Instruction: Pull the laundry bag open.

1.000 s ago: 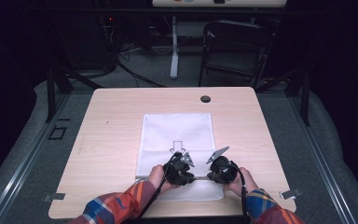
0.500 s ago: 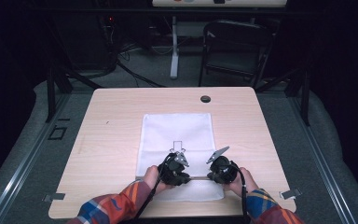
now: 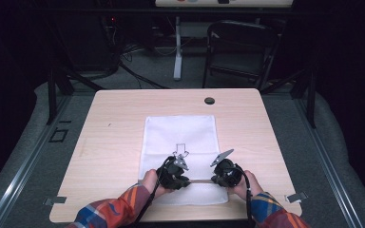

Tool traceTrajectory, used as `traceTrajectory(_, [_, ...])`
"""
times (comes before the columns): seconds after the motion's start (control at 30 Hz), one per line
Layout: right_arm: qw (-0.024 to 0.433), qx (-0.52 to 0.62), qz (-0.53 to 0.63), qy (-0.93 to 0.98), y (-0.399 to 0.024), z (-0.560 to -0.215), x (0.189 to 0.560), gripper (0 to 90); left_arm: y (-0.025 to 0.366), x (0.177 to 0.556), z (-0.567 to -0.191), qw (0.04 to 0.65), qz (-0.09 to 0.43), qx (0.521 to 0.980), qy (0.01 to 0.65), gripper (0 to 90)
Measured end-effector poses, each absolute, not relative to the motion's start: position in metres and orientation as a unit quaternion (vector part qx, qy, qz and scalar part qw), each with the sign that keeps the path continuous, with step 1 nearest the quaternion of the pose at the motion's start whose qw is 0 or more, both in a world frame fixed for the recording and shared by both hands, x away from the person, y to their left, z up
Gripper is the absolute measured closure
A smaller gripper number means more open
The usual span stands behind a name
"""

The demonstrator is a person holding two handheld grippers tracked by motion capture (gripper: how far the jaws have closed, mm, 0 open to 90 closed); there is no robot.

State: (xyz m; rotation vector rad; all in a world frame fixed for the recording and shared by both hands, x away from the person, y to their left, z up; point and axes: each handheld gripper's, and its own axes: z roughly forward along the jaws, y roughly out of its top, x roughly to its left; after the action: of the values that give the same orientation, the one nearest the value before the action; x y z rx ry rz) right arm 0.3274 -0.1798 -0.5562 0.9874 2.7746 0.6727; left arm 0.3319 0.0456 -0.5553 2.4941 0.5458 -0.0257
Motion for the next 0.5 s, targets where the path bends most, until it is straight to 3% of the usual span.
traceTrajectory(0.5, [0.061,0.327,0.222,0.917,-0.179,-0.556,0.327,90.0,0.058,0.331,-0.555,0.285,-0.013,0.934,0.215,81.4])
